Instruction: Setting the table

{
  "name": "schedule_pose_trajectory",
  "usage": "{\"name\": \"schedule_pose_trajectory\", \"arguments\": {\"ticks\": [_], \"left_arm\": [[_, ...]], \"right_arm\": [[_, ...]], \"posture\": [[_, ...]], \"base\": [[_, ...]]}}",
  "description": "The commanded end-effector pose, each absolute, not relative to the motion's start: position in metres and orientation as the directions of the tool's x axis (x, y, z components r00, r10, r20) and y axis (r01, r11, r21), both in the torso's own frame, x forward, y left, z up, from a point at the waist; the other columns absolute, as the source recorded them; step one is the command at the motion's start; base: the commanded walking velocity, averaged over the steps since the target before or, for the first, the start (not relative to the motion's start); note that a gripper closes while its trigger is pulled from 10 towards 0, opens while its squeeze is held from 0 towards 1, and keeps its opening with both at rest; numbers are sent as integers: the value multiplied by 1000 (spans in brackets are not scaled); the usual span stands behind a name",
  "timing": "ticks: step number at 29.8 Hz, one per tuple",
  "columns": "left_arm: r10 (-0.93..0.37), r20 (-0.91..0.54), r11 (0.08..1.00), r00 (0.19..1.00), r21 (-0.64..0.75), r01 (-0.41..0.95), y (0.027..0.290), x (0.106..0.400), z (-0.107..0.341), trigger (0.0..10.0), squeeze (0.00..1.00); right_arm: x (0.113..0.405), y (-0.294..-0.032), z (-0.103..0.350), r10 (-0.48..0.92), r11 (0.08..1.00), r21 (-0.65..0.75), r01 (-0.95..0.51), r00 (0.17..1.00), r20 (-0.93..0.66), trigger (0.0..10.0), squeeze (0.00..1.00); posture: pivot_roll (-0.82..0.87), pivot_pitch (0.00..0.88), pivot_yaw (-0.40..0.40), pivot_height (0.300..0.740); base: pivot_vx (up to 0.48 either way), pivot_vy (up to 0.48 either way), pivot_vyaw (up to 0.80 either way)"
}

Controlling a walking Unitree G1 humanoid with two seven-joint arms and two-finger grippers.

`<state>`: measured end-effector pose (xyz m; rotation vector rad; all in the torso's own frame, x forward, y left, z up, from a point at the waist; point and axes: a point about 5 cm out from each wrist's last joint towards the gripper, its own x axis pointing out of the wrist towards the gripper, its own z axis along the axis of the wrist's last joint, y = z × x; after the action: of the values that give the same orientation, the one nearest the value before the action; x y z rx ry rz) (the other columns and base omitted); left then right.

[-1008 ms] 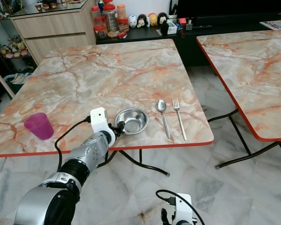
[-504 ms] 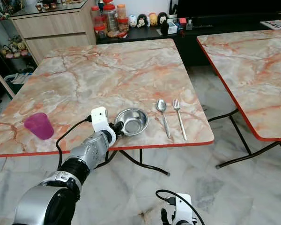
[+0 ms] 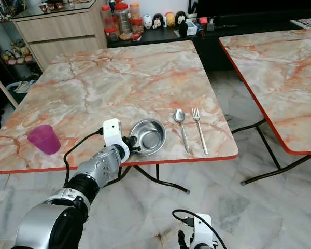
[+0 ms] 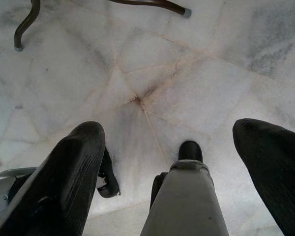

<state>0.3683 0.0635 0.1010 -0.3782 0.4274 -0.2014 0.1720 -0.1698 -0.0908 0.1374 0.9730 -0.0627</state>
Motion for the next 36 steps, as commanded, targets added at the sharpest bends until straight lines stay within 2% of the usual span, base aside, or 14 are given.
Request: {"name": "schedule_pose_trajectory", "arguments": {"ticks": [1, 11, 14, 19, 20, 21, 22, 26, 27, 29, 30, 33, 35, 36], "left_arm": [[-272, -370, 917, 888, -378, 123, 62, 371, 106, 0, 0], [-281, -299, 881, 912, -457, 122, 68, 370, 107, 0, 0], [-316, -179, 846, 932, -498, 191, 71, 368, 114, 0, 0], [-255, -41, 797, 966, -575, 186, 96, 365, 123, 0, 0], [-239, -20, 797, 971, -575, 184, 103, 363, 123, 2745, 0], [-239, -20, 797, 971, -575, 184, 103, 363, 123, 2745, 0], [-221, -10, 798, 975, -576, 175, 112, 361, 123, 10000, 0], [-134, 57, 797, 989, -587, 142, 143, 353, 125, 10000, 0], [-64, 87, 799, 994, -593, 103, 162, 349, 127, 10000, 0], [-25, 104, 799, 994, -596, 82, 172, 347, 129, 10000, 0], [43, 126, 811, 991, -583, 38, 188, 343, 132, 10000, 0], [58, 135, 815, 989, -578, 31, 192, 340, 132, 10000, 0], [321, 238, 804, 917, -580, -130, 253, 323, 150, 10000, 0], [332, 247, 806, 910, -575, -138, 257, 321, 151, 10000, 0]], "right_arm": [[174, -166, -90, 16, 987, 103, 124, 563, -827, 10000, 0], [175, -168, -90, 12, 987, 102, 128, 565, -825, 10000, 0], [175, -167, -90, 18, 988, 103, 119, 565, -825, 10000, 0], [175, -166, -89, 23, 988, 106, 113, 569, -822, 10000, 0], [176, -166, -89, 25, 988, 106, 109, 569, -822, 10000, 0], [176, -166, -89, 25, 988, 106, 109, 569, -822, 10000, 0], [176, -166, -89, 27, 989, 106, 106, 570, -822, 10000, 0], [176, -167, -89, 28, 989, 105, 103, 571, -820, 10000, 0], [176, -167, -89, 29, 989, 105, 101, 572, -820, 10000, 0], [176, -167, -89, 29, 989, 105, 100, 572, -820, 10000, 0], [175, -167, -89, 30, 990, 103, 95, 571, -821, 10000, 0], [175, -167, -89, 31, 990, 102, 93, 570, -821, 10000, 0], [176, -167, -89, 34, 991, 102, 87, 575, -817, 10000, 0], [177, -167, -89, 33, 991, 102, 87, 576, -817, 10000, 0]], "posture": [[-177, 0, 117, 740], [-175, 0, 114, 740], [-160, 0, 109, 740], [-146, 0, 105, 740], [-137, 0, 100, 740], [-137, 0, 100, 740], [-133, 0, 100, 740], [-129, 0, 98, 740], [-118, 0, 93, 740], [-115, 0, 92, 740], [-111, 0, 91, 740], [-111, 0, 91, 740], [-93, 0, 80, 740], [-92, 0, 79, 740]], "base": [[0, 0, 0], [0, 0, 0], [0, 0, 0], [0, 0, 0], [0, 0, 0], [0, 0, 0], [0, 0, 0], [0, 0, 0], [0, 0, 0], [0, 0, 0], [0, 0, 0], [0, 0, 0], [0, 0, 0], [0, 0, 0]]}}
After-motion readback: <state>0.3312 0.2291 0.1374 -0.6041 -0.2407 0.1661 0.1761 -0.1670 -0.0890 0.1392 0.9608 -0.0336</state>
